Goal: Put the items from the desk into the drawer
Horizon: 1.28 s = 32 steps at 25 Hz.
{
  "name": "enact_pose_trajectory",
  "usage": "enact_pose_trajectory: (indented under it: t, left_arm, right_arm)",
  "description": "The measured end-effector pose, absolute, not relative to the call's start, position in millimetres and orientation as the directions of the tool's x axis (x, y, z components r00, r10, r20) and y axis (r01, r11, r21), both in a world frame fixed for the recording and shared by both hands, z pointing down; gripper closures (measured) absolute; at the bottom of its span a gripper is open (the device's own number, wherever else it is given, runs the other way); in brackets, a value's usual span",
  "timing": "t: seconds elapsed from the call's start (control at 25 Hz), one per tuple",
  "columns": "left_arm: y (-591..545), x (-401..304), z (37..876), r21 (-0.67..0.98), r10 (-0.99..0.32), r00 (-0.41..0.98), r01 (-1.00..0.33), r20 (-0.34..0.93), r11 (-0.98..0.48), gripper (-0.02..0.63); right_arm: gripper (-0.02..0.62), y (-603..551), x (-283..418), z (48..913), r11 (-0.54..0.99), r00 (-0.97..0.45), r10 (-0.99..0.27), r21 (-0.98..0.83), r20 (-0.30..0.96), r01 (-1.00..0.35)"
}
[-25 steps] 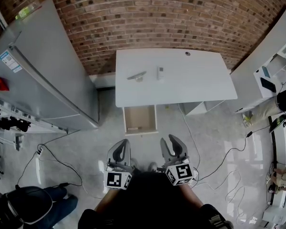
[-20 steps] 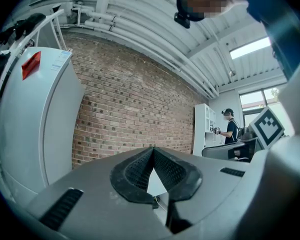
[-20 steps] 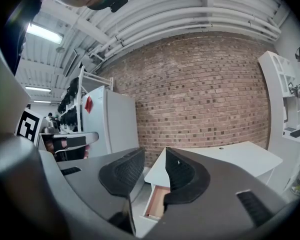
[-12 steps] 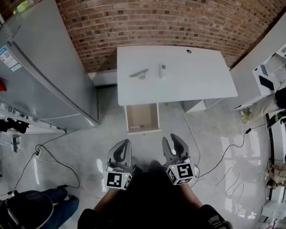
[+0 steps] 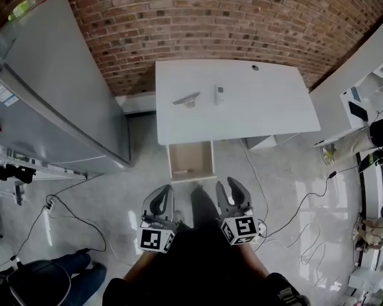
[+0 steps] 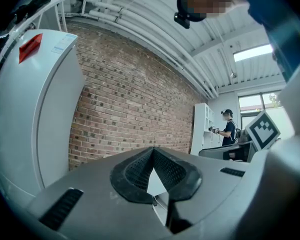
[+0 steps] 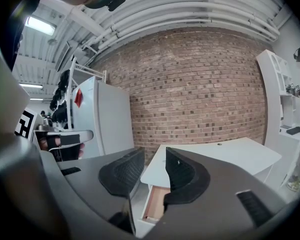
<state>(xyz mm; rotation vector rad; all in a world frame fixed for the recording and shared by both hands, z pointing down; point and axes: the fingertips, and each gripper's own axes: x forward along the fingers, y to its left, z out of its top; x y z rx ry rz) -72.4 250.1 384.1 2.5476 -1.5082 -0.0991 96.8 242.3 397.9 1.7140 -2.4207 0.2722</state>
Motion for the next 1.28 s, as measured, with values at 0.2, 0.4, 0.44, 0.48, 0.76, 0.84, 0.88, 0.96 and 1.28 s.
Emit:
enact_pose_trajectory:
  t: [0.2, 0.4, 0.44, 0.48, 0.76, 0.84, 0.88, 0.96, 1.28]
  left_arm:
    - [207.9, -62.7, 391.1, 0.186, -0.878, 0.476, -0.868, 0.044, -0.461, 0.603]
    - [147.9, -46.3, 388.4, 0.187, -0.883, 0.465, -0.874, 0.056, -0.448, 0.603]
    - [135.8, -42.5, 387.7, 0.19, -0.885, 0.461, -0.876, 0.06, -0.444, 0.603]
    - [123.7, -38.2, 386.8, 0.193, -0.887, 0.458, -0.877, 0.061, -0.439, 0.603]
    - [44.3, -7.9, 374.8, 0.201, -0.902, 0.43, -0.887, 0.039, -0.415, 0.603]
    - [27.3, 1.0, 371.6, 0.196, -0.904, 0.425, -0.892, 0.052, -0.408, 0.603]
    - [20.6, 5.4, 370.6, 0.194, -0.903, 0.425, -0.893, 0.062, -0.406, 0.603]
    - [7.4, 13.0, 369.0, 0.189, -0.903, 0.424, -0.895, 0.074, -0.405, 0.603]
    - [-27.6, 24.7, 374.1, 0.18, -0.894, 0.437, -0.891, 0.098, -0.416, 0.603]
  right_arm:
    - [0.489, 193.4, 109.4, 408.8, 0.323, -0.328, -0.912, -0.062, 0.247, -0.944]
    - [0.485, 127.6, 124.2, 412.1, 0.345, -0.347, -0.901, -0.052, 0.261, -0.937]
    - [0.483, 115.1, 127.7, 413.4, 0.35, -0.351, -0.897, -0.053, 0.268, -0.935]
    - [0.483, 102.5, 131.7, 415.2, 0.355, -0.356, -0.893, -0.055, 0.275, -0.933]
    - [0.477, 14.0, 162.2, 425.6, 0.372, -0.373, -0.877, -0.063, 0.302, -0.926]
    - [0.472, -7.1, 171.6, 433.6, 0.376, -0.376, -0.869, -0.065, 0.32, -0.924]
    - [0.468, -16.8, 176.0, 437.7, 0.377, -0.377, -0.865, -0.068, 0.331, -0.924]
    - [0.459, -37.0, 184.4, 444.5, 0.377, -0.378, -0.857, -0.073, 0.35, -0.923]
    - [0.445, -98.5, 205.7, 487.0, 0.328, -0.33, -0.842, -0.08, 0.426, -0.941]
